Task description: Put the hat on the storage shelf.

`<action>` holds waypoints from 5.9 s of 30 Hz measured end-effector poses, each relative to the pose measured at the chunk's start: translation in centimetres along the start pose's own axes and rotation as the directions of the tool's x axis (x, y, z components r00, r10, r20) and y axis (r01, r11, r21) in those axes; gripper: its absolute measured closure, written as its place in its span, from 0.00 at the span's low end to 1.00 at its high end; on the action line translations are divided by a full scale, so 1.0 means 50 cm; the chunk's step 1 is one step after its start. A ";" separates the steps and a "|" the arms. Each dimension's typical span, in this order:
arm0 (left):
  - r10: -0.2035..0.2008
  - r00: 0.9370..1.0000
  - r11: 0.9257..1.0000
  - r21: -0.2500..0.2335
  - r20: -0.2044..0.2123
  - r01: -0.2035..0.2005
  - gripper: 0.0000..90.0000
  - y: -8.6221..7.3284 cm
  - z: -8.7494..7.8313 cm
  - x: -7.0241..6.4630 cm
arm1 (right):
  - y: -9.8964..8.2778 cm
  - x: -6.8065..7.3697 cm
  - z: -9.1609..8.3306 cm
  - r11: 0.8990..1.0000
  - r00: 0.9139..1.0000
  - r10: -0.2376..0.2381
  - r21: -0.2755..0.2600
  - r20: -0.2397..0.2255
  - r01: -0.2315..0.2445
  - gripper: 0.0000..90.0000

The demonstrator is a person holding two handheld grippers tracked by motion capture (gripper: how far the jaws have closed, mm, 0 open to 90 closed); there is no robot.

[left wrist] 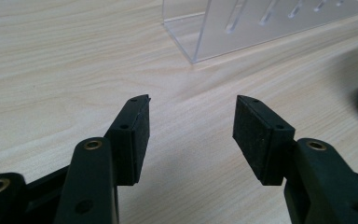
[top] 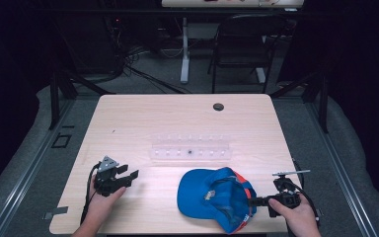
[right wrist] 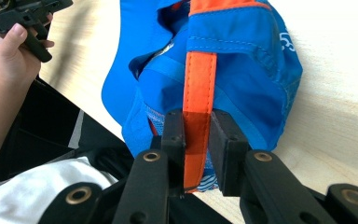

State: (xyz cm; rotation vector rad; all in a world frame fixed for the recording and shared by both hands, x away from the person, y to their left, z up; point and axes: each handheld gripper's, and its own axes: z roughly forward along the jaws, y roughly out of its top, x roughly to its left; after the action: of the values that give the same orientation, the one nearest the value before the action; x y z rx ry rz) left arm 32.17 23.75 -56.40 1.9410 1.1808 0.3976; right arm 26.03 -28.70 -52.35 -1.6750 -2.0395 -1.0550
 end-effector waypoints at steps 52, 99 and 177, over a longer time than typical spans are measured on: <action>-0.001 1.000 1.000 0.002 -0.001 0.001 0.52 -0.001 0.004 -0.004 | 0.159 0.131 -0.094 0.987 0.957 -0.106 0.147 0.271 0.068 0.86; 0.000 1.000 1.000 0.020 0.007 0.000 0.52 -0.001 0.005 -0.003 | 0.276 0.257 -0.166 0.981 0.969 -0.071 0.194 0.236 0.025 0.87; 0.006 1.000 1.000 0.019 0.014 -0.006 0.52 0.002 0.007 -0.003 | 0.424 0.307 -0.148 0.995 0.957 0.060 -0.064 -0.283 -0.082 0.87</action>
State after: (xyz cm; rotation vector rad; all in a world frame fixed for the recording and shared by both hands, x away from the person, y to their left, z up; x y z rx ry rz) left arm 32.35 23.43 -56.49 1.9609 1.1742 0.3767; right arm 40.04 -21.75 -30.13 -1.5199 -1.7674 -1.2782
